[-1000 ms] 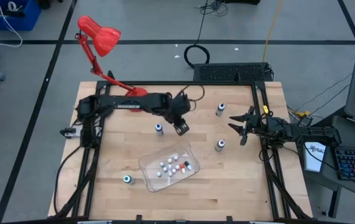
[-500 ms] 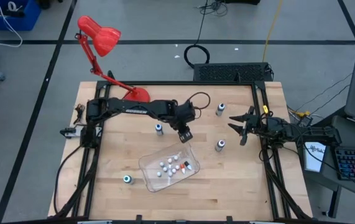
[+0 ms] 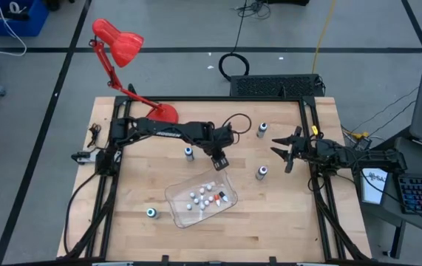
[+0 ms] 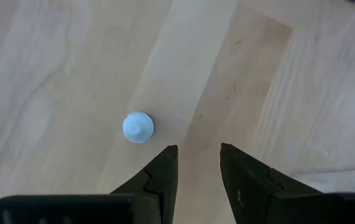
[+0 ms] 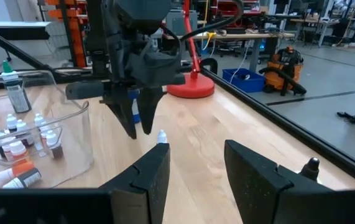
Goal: Pick & Place food coloring
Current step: Put the small black food coloring into the bin
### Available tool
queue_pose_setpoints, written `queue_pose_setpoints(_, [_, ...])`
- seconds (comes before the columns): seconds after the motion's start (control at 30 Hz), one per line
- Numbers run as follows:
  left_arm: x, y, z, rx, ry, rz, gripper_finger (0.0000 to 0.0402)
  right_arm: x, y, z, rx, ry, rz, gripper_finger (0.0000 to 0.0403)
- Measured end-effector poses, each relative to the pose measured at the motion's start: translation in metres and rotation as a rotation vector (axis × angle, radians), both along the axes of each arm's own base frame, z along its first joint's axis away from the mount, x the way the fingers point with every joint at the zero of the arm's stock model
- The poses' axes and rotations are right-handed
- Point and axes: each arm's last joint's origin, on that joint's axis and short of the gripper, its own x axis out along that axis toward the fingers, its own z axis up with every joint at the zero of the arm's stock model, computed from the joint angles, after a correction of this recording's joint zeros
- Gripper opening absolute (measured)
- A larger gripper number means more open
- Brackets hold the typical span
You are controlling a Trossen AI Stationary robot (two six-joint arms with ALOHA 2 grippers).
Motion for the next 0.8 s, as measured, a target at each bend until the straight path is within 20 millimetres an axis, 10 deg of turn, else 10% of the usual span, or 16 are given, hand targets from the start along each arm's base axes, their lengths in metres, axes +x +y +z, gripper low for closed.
queue_pose_setpoints(0.8, [0.0061, -0.0054, -0.0083, 0.095, -0.005, -0.047, 0.0124, 0.0, 0.0, 0.0, 0.0, 0.0, 0.0, 0.0141])
